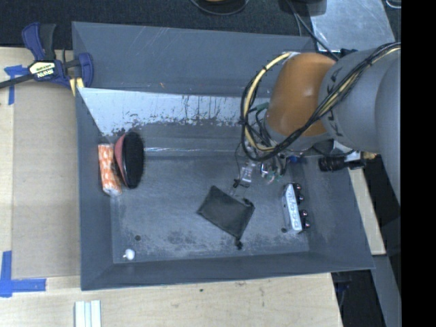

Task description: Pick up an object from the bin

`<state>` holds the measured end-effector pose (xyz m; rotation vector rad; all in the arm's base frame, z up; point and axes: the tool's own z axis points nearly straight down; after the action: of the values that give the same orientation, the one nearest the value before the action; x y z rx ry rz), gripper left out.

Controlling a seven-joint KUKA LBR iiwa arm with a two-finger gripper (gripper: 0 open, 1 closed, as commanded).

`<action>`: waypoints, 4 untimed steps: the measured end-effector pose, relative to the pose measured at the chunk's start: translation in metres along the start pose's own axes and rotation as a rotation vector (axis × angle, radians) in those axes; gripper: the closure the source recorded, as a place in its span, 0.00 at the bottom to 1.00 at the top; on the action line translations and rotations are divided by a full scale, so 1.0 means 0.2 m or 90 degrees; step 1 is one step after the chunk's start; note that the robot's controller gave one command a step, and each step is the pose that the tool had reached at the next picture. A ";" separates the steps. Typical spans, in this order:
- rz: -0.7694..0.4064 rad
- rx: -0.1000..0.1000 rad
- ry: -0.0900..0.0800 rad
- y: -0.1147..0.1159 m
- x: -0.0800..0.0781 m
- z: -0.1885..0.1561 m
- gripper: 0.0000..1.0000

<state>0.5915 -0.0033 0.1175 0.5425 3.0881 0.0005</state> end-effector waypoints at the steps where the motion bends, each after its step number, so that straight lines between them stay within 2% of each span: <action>1: -0.135 0.000 -0.002 0.16 -0.14 0.16 0.00; 2: -0.178 0.000 0.001 0.10 0.23 0.01 0.00; 3: -0.350 0.000 -0.005 0.27 0.19 0.23 1.00; 4: -0.350 0.000 -0.005 0.27 0.19 0.23 1.00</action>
Offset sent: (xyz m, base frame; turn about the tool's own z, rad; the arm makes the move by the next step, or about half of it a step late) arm -0.0352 0.0356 -0.0045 -0.2782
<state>0.5748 0.0598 0.0717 -0.3157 3.1111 -0.0036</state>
